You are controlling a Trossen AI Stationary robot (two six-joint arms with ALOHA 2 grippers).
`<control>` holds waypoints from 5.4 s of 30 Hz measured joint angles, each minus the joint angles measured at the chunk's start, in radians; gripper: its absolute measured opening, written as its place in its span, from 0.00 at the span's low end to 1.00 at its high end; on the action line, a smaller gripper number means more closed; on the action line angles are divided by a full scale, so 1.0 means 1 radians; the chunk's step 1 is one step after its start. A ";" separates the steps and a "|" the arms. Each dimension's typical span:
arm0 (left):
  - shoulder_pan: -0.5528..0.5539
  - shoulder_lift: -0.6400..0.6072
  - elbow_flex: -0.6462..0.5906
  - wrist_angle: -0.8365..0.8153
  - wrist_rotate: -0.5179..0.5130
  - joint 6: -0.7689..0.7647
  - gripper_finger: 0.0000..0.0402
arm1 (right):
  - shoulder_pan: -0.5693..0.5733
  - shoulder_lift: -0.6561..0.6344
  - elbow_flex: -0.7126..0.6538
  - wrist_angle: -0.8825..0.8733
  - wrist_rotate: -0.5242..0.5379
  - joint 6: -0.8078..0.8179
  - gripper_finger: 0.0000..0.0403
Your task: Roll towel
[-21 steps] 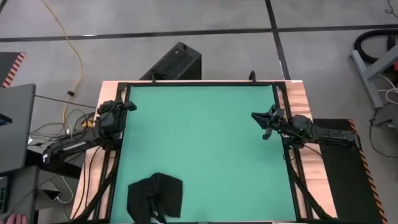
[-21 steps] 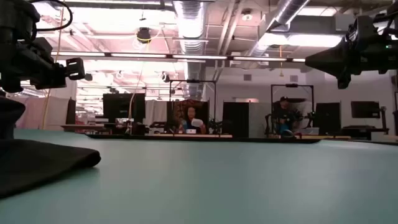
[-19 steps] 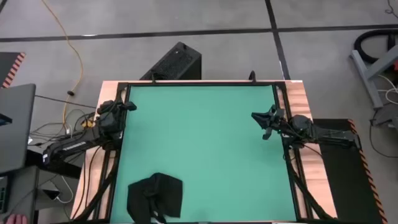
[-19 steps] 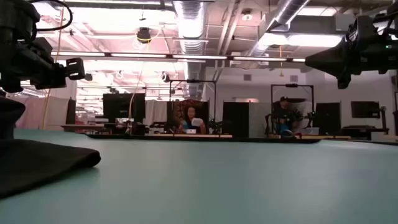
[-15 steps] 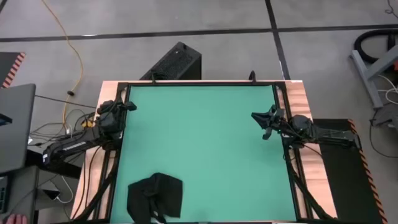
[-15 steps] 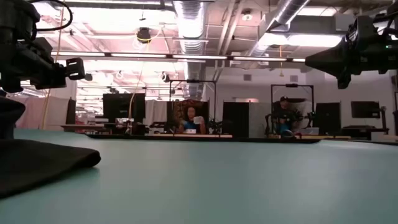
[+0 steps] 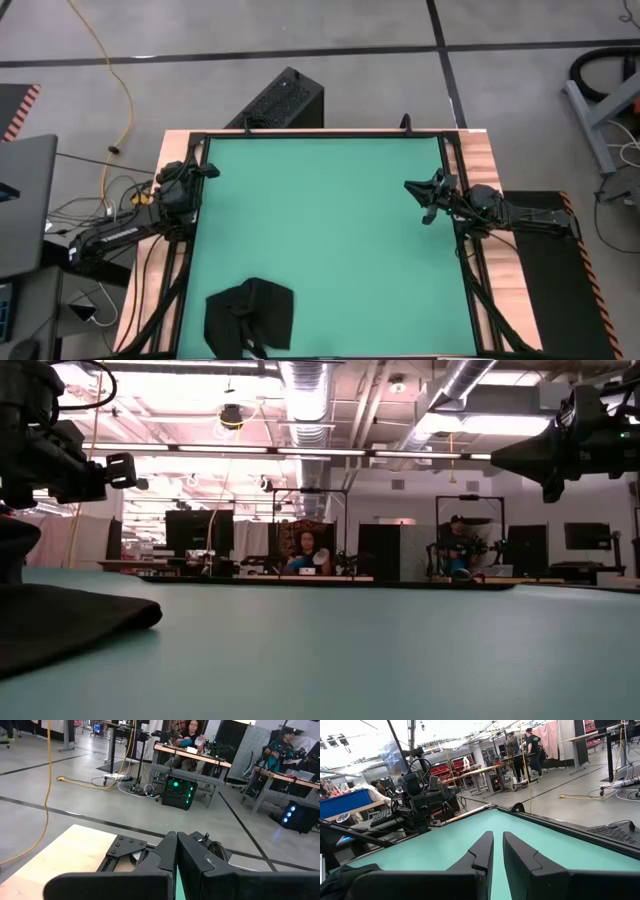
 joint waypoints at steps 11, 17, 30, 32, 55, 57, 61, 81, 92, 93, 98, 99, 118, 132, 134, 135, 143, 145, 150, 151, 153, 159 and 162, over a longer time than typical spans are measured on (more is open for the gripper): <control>0.000 0.000 0.000 0.000 0.000 0.000 0.00 | 0.000 0.000 0.000 0.000 0.000 0.000 0.16; 0.000 0.000 0.000 0.000 0.000 0.000 0.00 | 0.000 0.000 0.000 0.000 0.000 0.000 0.16; 0.000 0.000 0.000 0.018 0.085 -0.059 0.00 | 0.000 0.000 0.000 0.000 0.000 0.000 0.16; 0.000 0.000 0.000 0.020 0.098 -0.061 0.00 | 0.000 0.000 0.000 0.000 0.000 0.000 0.16; 0.001 0.000 0.003 0.018 0.103 -0.135 0.00 | -0.004 0.000 0.000 -0.006 0.005 -0.096 0.16; -0.013 0.000 0.007 0.021 0.224 -0.095 0.00 | -0.004 0.000 0.000 -0.006 0.005 -0.096 0.16; -0.017 0.000 0.011 0.169 0.717 0.035 0.00 | -0.004 0.000 0.000 -0.007 0.005 -0.099 0.16; -0.400 0.173 0.196 0.390 1.233 0.194 0.27 | 0.000 0.003 0.002 -0.063 0.004 -0.174 0.27; -0.503 0.747 0.816 -0.485 1.250 0.179 0.35 | 0.000 0.003 0.002 -0.067 0.004 -0.174 0.33; -0.530 0.801 0.845 -0.524 1.261 0.167 0.35 | 0.000 0.003 0.002 -0.067 0.004 -0.174 0.34; -0.735 1.049 0.958 -0.568 1.278 0.142 0.35 | 0.000 0.003 0.002 -0.067 0.004 -0.174 0.35; -0.777 1.096 0.980 -0.570 1.270 0.134 0.35 | 0.000 0.003 0.002 -0.067 0.004 -0.174 0.35; -1.183 1.733 1.426 -0.811 1.020 -0.261 0.35 | 0.000 0.003 0.001 -0.068 0.003 -0.200 0.35; -1.237 2.126 1.891 -0.995 1.017 -0.340 0.35 | 0.000 0.003 0.000 -0.078 -0.080 -0.200 0.35; -1.241 2.170 1.906 -1.020 1.016 -0.361 0.35 | 0.000 0.003 0.000 -0.078 -0.081 -0.200 0.35; -1.243 2.190 1.910 -1.032 1.018 -0.372 0.35 | 0.000 0.003 0.000 -0.078 -0.081 -0.200 0.35; -1.243 2.263 1.913 -1.051 1.033 -0.494 0.35 | 0.000 0.003 0.000 -0.085 -0.124 -0.200 0.35; -1.243 2.263 1.913 -1.057 1.014 -0.520 0.35 | 0.000 0.003 0.000 -0.086 -0.132 -0.200 0.35; -1.253 2.263 1.914 -1.061 1.023 -0.557 0.35 | 0.000 0.003 0.000 -0.086 -0.133 -0.201 0.35; -1.258 2.263 1.914 -1.060 1.032 -0.560 0.35 | 0.000 0.003 0.000 -0.086 -0.133 -0.201 0.35; -1.266 2.263 1.914 -1.065 1.049 -0.573 0.35 | 0.000 0.003 0.000 -0.086 -0.132 -0.201 0.35; -1.286 2.264 1.914 -1.122 1.040 -0.591 0.35 | 0.000 0.003 0.000 -0.086 -0.132 -0.202 0.35; -1.288 2.264 1.892 -1.121 1.043 -0.583 0.35 | 0.000 0.003 0.000 -0.086 -0.132 -0.204 0.35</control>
